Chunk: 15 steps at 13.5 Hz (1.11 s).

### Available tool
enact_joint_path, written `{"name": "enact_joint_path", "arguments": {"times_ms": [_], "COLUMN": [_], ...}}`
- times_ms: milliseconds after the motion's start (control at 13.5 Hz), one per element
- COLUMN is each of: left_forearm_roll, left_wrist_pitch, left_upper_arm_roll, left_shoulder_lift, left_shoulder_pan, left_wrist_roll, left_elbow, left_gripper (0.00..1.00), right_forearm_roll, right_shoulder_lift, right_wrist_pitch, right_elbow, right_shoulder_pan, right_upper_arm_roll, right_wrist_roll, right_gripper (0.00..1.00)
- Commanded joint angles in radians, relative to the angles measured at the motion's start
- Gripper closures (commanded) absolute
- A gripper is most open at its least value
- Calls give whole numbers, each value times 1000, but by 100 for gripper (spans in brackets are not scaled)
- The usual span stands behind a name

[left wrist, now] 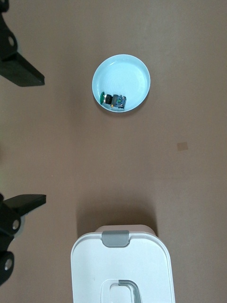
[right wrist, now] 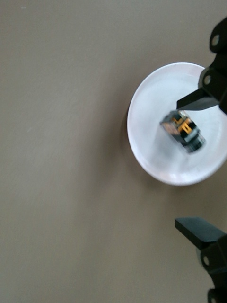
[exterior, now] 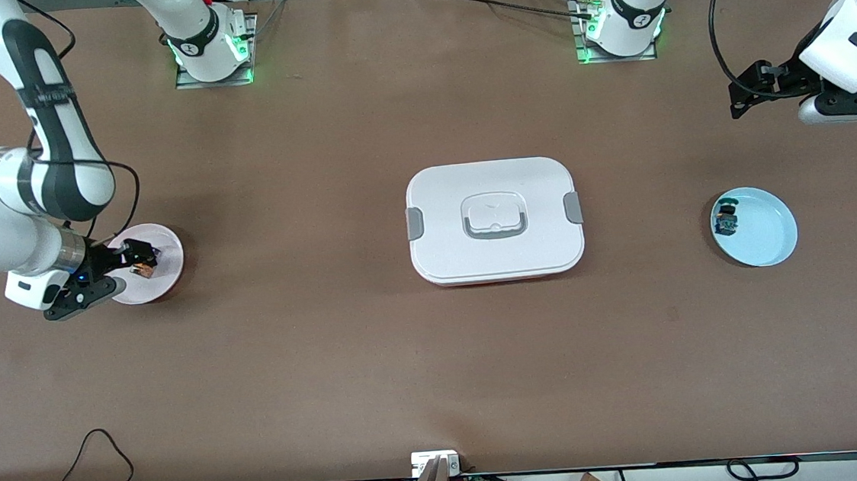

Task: Transfer orange switch to right arm and place
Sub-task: 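Open the right gripper and raise it off the switch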

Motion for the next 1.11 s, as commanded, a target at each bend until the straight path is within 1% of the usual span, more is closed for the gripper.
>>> {"name": "enact_joint_path", "arguments": {"times_ms": [0,148,296,370,518,591,813,961,1035], "left_forearm_roll": [-6,-6,-8,-8,-8,-8,-8,-8,-8], "left_wrist_pitch": [-10,-10,-10,-12,-12,-12,-12,-12,-12], "left_upper_arm_roll": [3,3,3,3,3,3,3,3,3], "left_shoulder_lift": [-9,-6,-3,-3,-1,-1,0,-1,-1], "left_shoulder_pan": [4,9,9,10,25,30,30,30,30], "left_wrist_roll": [13,14,14,14,16,16,16,16,16], "left_elbow": [-2,-2,-2,-2,-2,-2,-2,-2,-2], "left_gripper": [0,0,0,0,0,0,0,0,0], "right_forearm_roll": [-11,-17,-17,-19,-19,-17,-22,-55,-49], "right_shoulder_lift": [-91,-148,-174,-179,-179,-179,-170,-157,-156], "right_wrist_pitch": [-110,-185,-327,-375,-502,-544,-546,-535,-531], "right_elbow": [18,40,125,177,276,300,374,389,396], "right_shoulder_pan": [42,91,114,139,182,192,194,189,186], "right_upper_arm_roll": [0,-2,1,0,1,0,-2,-5,-5], "right_wrist_roll": [81,144,196,225,343,374,371,359,360], "right_gripper": [0,0,0,0,0,0,0,0,0]}}
